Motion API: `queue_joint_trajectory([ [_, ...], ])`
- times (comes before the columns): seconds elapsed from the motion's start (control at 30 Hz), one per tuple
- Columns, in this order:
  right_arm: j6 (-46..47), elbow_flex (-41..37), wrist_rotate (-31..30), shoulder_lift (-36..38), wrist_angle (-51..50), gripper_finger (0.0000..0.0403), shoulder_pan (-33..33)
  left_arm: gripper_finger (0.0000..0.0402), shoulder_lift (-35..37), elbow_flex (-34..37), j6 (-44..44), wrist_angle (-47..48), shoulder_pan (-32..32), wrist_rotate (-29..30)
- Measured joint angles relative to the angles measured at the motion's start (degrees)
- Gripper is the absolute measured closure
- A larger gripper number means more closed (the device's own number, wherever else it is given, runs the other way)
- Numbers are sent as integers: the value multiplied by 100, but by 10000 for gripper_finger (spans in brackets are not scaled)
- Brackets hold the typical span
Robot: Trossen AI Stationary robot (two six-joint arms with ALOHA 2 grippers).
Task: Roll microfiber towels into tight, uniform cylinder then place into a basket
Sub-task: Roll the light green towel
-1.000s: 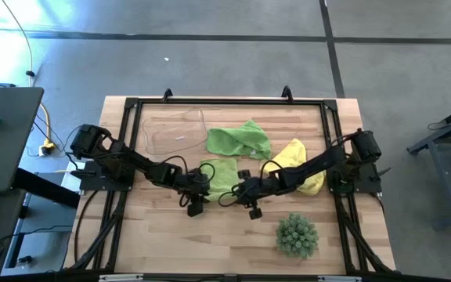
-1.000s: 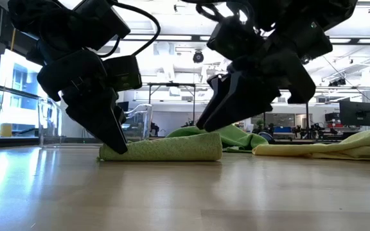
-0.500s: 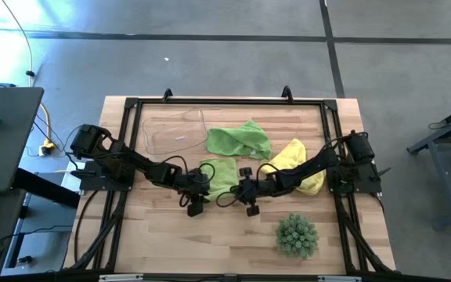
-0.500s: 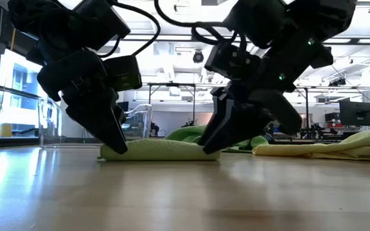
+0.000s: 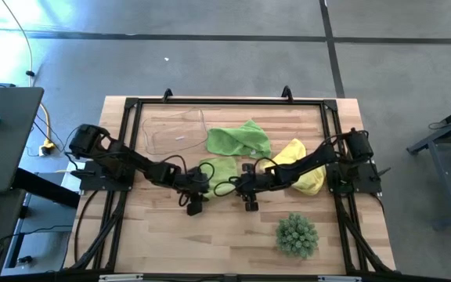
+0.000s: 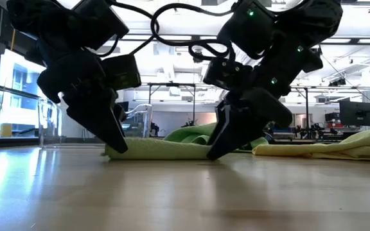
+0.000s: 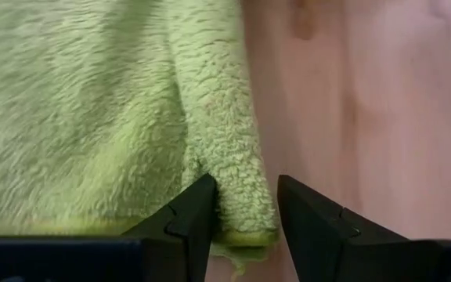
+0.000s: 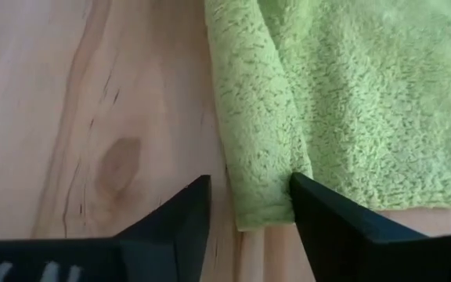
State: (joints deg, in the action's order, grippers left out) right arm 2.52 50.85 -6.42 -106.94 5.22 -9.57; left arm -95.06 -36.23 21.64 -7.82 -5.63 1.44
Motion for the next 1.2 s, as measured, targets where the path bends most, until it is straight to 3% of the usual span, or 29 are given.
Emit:
queue_joint_trajectory([
  [0.23, 613, 15, 475, -145, -99, 318, 187, 260, 722, -354, -435, 1574, -23, 610],
  [0.37, 907, 22, 807, -221, -94, 368, 311, 249, 1006, -545, -646, 1923, -189, 859],
  [0.47, 1030, 13, 1046, -221, -57, 393, 412, 244, 1064, -585, -1065, 1664, -432, 982],
  [0.67, 1255, 2, 1253, -231, -8, 387, 556, 242, 738, -588, -1671, 1082, -805, 1706],
  [0.9, 1270, -2, 1221, -232, 2, 383, 580, 242, 43, -588, -1584, 941, -828, 2338],
  [1.2, 1257, -9, 1163, -232, 21, 382, 576, 243, -413, -596, -1112, 931, -764, 2352],
])
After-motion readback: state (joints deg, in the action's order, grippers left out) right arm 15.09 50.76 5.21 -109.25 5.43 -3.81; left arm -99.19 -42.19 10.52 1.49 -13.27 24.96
